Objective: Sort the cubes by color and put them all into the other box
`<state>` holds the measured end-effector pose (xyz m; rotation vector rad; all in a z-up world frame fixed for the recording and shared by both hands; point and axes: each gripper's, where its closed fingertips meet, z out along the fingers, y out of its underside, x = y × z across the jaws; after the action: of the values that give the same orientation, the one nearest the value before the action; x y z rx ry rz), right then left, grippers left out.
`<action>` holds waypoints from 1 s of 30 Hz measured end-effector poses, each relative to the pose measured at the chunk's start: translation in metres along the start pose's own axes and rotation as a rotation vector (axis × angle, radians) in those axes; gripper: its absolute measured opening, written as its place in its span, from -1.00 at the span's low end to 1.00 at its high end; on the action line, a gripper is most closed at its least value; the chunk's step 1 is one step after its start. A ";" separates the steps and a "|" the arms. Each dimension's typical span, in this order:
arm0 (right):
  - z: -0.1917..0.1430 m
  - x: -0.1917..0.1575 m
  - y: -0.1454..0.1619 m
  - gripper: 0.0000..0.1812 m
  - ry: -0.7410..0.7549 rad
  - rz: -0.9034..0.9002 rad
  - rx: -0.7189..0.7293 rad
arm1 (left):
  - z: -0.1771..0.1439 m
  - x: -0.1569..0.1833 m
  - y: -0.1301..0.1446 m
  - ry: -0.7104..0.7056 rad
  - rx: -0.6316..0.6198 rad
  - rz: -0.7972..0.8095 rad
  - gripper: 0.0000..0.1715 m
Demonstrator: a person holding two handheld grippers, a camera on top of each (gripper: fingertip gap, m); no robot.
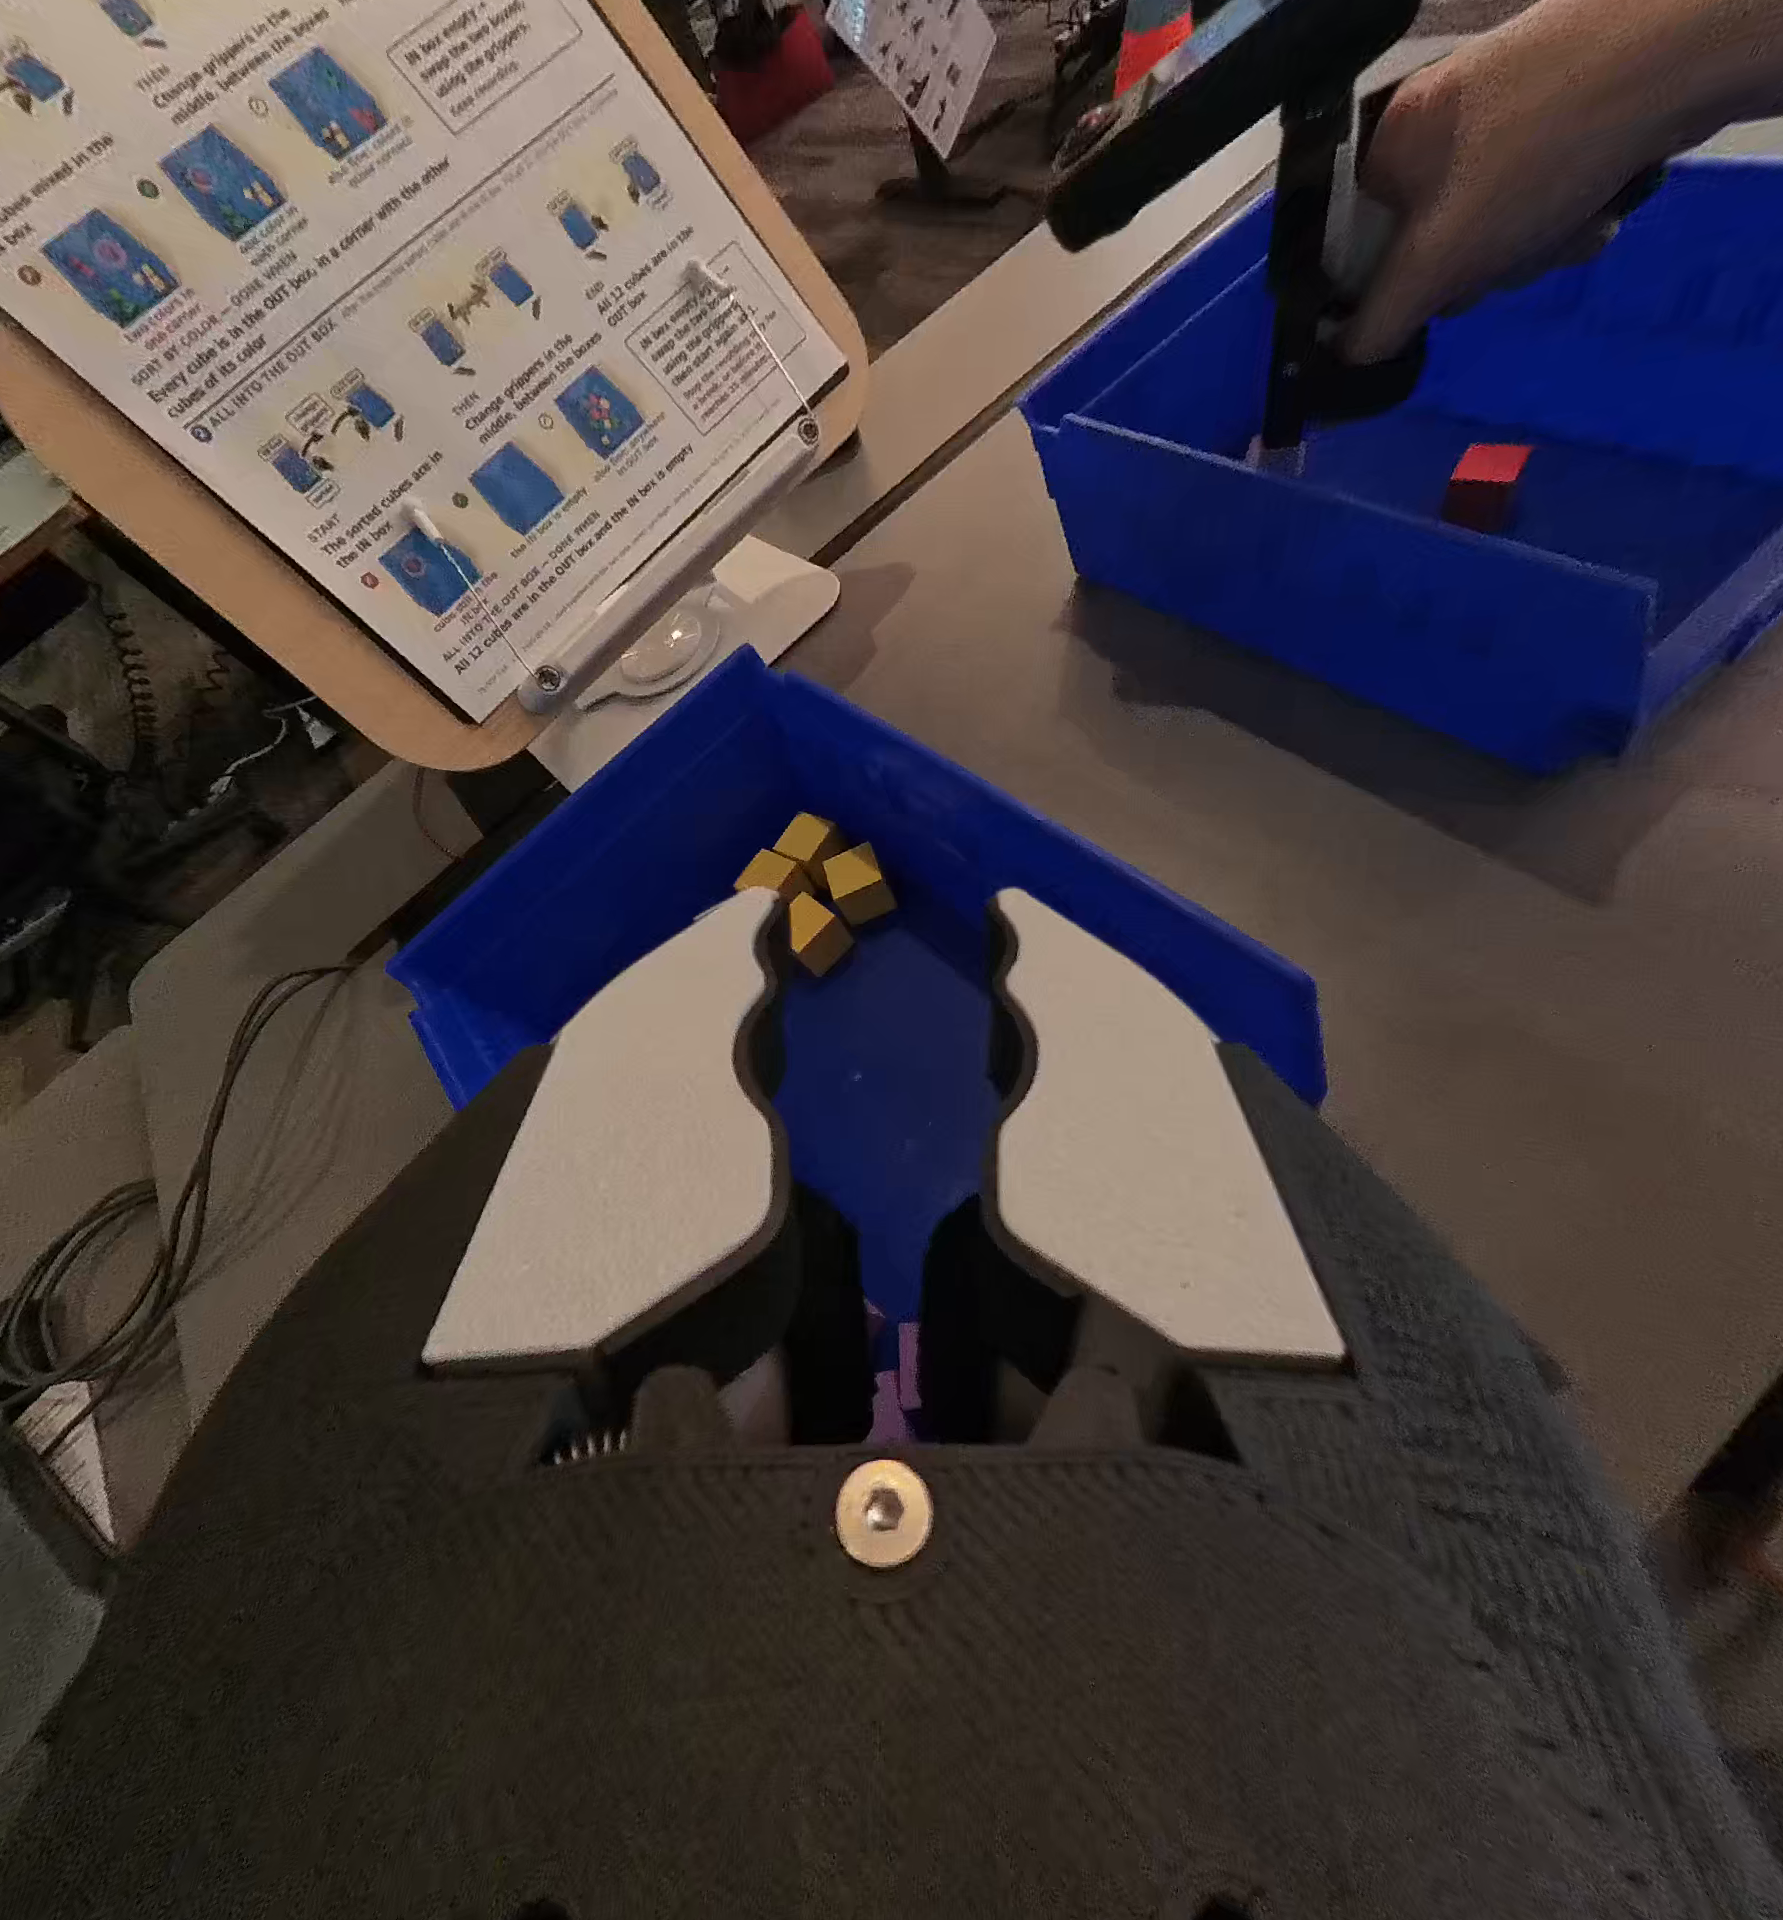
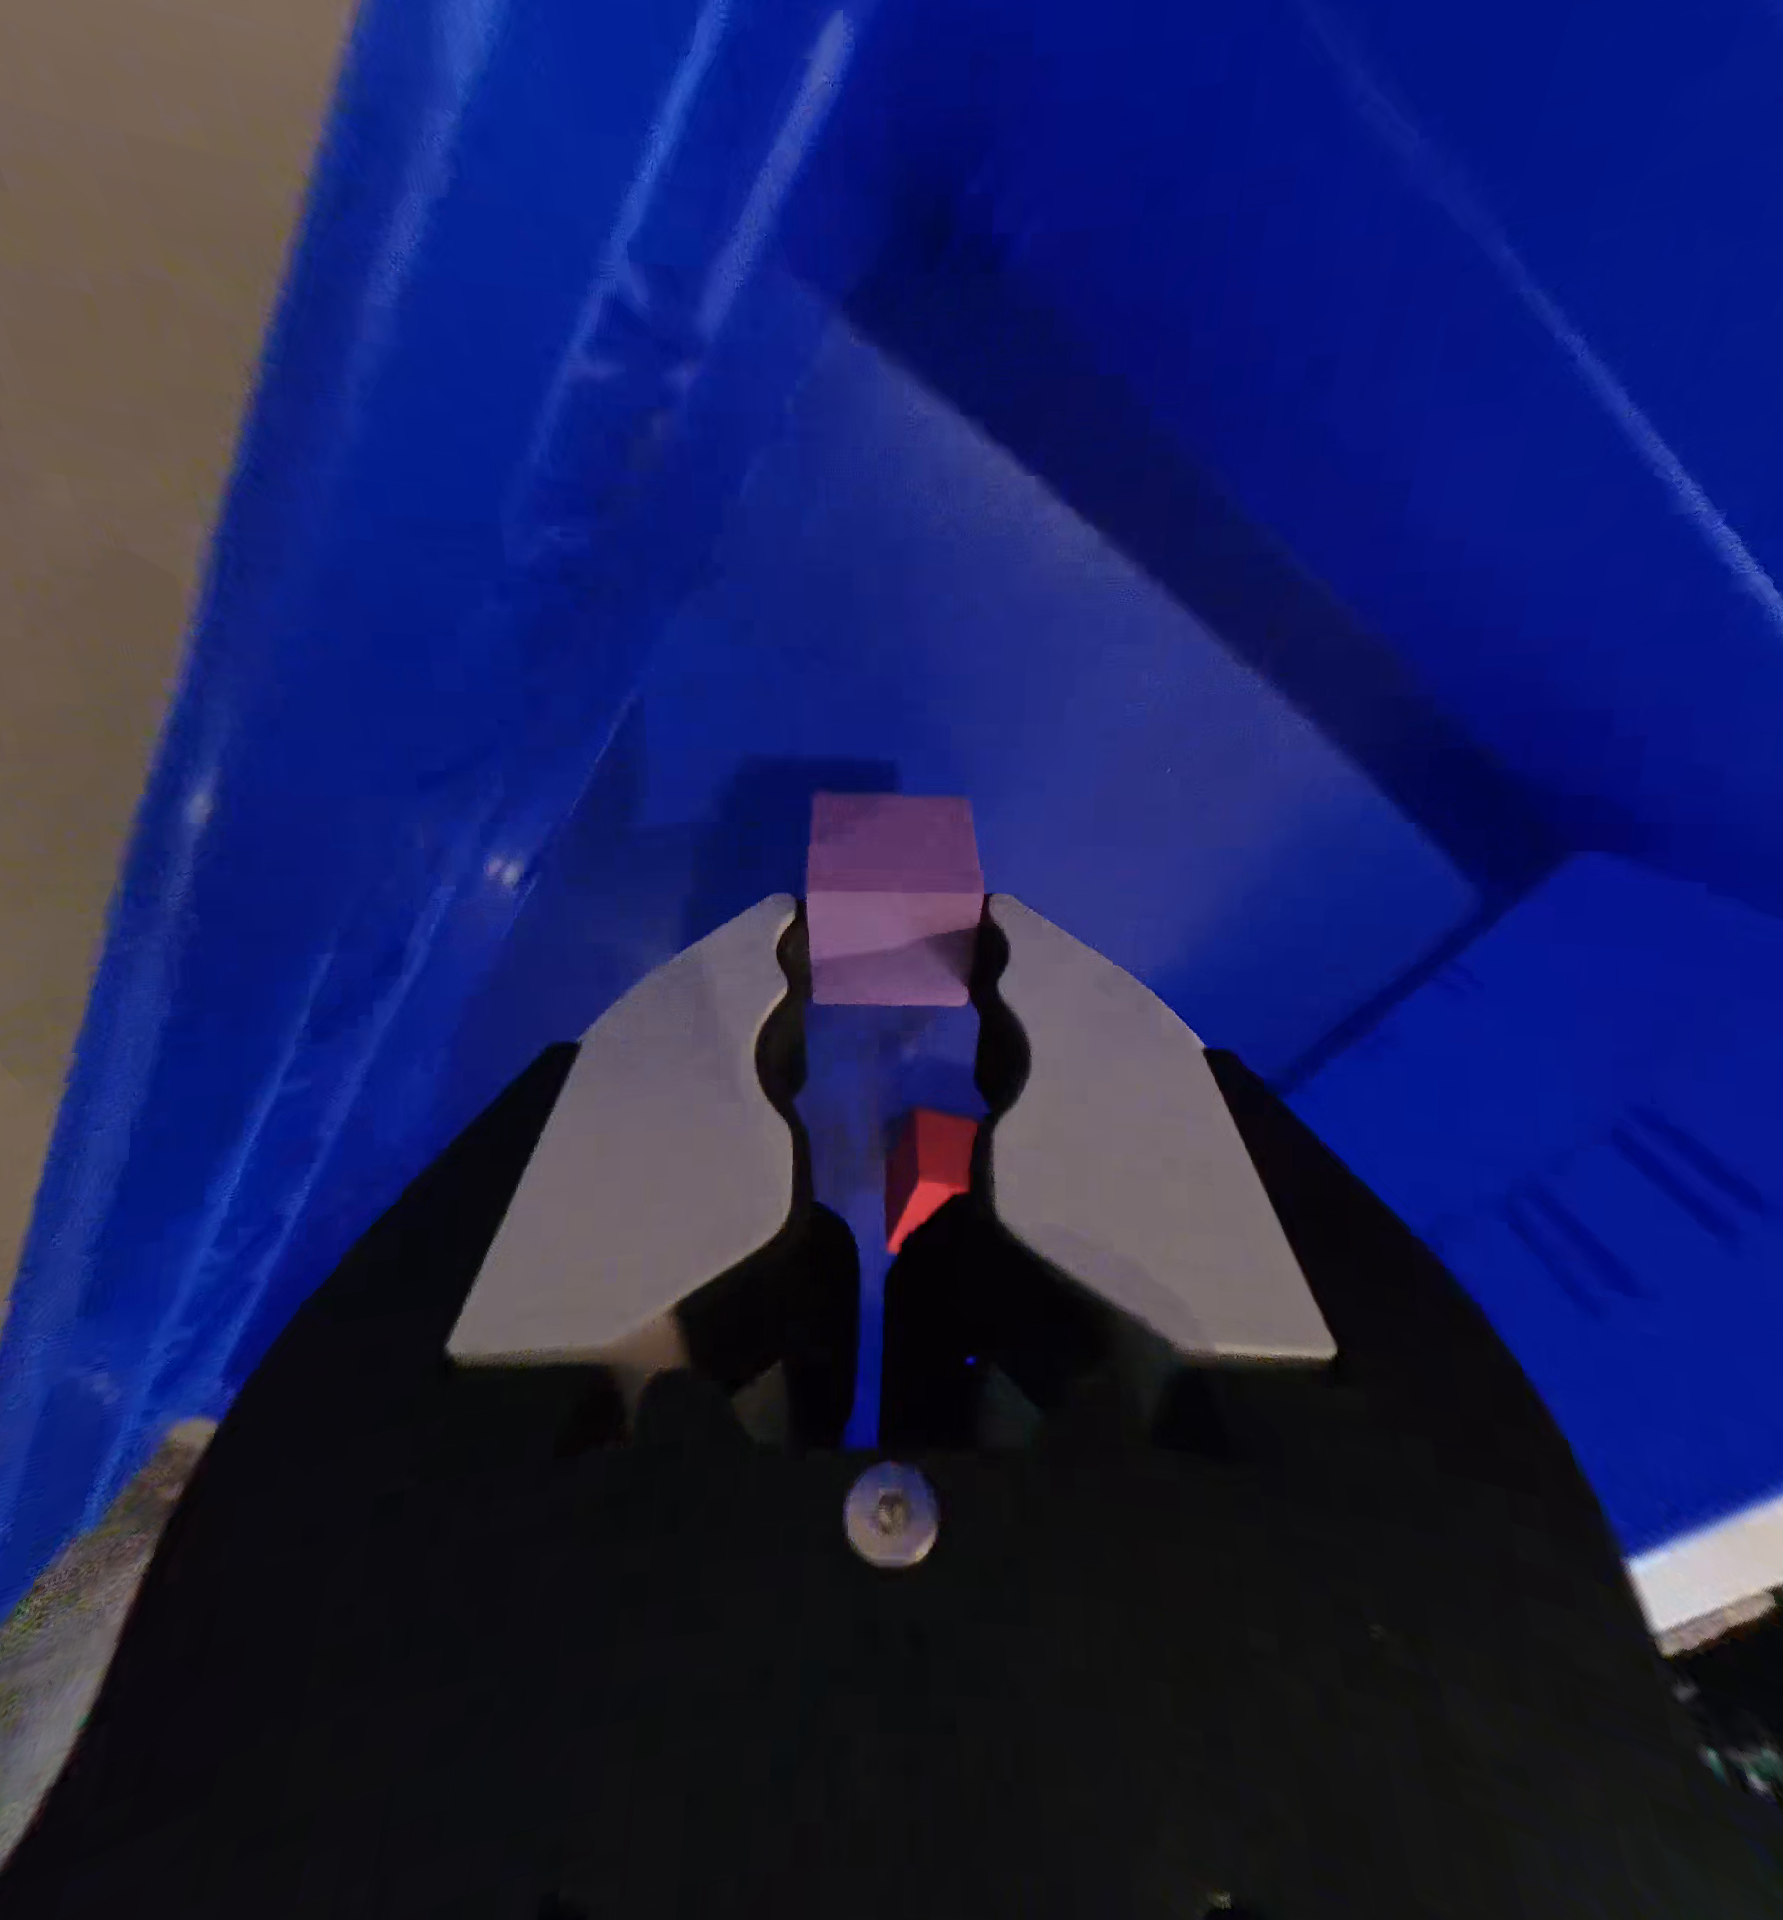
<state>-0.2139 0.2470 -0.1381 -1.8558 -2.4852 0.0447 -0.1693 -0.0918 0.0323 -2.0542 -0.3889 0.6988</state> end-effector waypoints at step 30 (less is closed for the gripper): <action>-0.084 -0.056 0.087 -0.36 0.263 -0.182 0.455 | 0.146 -0.087 0.160 0.516 -0.878 0.900 -0.50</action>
<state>-0.1109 0.2177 -0.0589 -1.3567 -2.2175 0.3095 -0.3266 -0.1277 -0.1368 -3.1603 0.7107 0.4782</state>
